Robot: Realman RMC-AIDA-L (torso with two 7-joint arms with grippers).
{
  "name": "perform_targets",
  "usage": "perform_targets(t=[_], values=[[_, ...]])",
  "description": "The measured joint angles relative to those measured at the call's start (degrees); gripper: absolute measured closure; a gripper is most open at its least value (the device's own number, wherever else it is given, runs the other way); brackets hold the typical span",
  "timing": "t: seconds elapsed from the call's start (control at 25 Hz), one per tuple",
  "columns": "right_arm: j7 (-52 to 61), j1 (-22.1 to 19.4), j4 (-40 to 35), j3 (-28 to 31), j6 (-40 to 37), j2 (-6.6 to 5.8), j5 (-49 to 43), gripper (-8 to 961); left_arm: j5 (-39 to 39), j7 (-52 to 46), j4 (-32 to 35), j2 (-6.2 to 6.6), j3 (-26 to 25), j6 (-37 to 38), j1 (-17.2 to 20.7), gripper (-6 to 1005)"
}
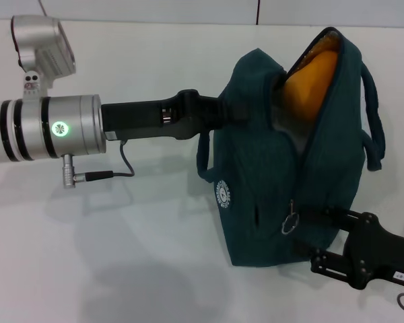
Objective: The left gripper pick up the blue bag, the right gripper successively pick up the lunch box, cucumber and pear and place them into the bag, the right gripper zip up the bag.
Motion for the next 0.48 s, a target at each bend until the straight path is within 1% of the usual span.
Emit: perform_targets(t=[0.28,0.48], values=[[0.9,2.5,-1.2,-2.4,1.8,0.33,0.0,305,0.0,0.0,0.0,0.00,0.2,0.0,-0.3,961],[1.9,2.9,-4.0,-5.5,1.9,0.37,0.1,305,0.0,0.1,0.1,0.00,0.2,-0.1,-0.4,961]])
